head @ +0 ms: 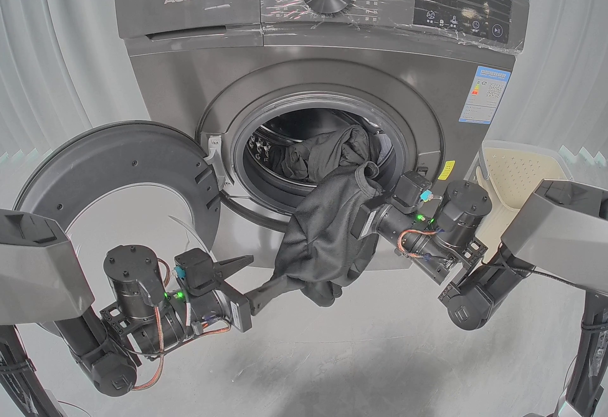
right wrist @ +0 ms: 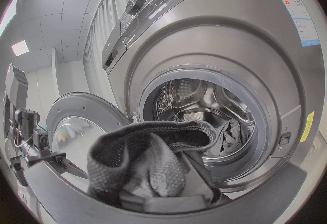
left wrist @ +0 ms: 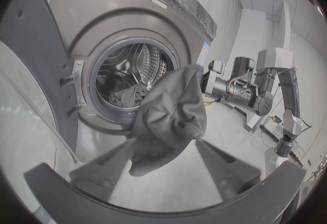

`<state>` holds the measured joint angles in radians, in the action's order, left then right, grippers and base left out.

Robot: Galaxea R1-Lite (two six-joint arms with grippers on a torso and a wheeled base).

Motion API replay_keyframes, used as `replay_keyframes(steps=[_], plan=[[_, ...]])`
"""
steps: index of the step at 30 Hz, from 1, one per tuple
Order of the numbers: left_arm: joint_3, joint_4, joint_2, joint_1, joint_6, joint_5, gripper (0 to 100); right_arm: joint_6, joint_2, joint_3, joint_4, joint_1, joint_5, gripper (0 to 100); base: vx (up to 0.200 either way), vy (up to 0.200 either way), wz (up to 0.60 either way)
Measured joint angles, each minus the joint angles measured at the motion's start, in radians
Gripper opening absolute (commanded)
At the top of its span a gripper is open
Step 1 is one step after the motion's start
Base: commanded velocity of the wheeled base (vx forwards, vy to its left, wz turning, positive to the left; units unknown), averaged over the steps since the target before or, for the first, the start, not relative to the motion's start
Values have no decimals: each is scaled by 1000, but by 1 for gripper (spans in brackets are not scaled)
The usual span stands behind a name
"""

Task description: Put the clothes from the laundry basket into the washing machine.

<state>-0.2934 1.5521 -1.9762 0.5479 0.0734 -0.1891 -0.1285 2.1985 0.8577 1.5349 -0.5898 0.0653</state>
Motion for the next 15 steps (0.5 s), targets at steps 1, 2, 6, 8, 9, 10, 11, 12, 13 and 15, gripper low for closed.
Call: replay_keyframes(steps=[1, 2, 6, 8, 9, 10, 11, 12, 13, 15], plan=[[7, 0, -2, 1, 0, -1, 100, 0, -2, 1, -1, 0, 0, 0, 0, 0, 0], [17, 0, -4, 2, 0, -2, 100, 0, -4, 2, -2, 0, 0, 0, 0, 0, 0], [71, 0, -9, 14, -4, -19, 100, 1, -14, 6, -8, 1, 0, 0, 0, 0, 0], [105, 0, -11, 21, -11, -31, 100, 1, -21, 11, -10, 2, 0, 0, 0, 0, 0], [120, 0, -13, 24, -20, -39, 100, 1, -24, 14, -11, 2, 0, 0, 0, 0, 0], [131, 0, -15, 27, -29, -43, 100, 1, -28, 18, -12, 2, 0, 0, 0, 0, 0], [137, -1, -18, 28, -33, -45, 100, 1, -30, 19, -12, 2, 0, 0, 0, 0, 0], [139, 0, -21, 29, -35, -46, 100, 1, -32, 21, -12, 2, 0, 0, 0, 0, 0], [136, 0, -25, 30, -37, -46, 100, 1, -35, 22, -12, 2, 0, 0, 0, 0, 0], [118, 0, -32, 30, -38, -45, 100, 1, -39, 22, -12, 1, 0, 0, 0, 0, 0]])
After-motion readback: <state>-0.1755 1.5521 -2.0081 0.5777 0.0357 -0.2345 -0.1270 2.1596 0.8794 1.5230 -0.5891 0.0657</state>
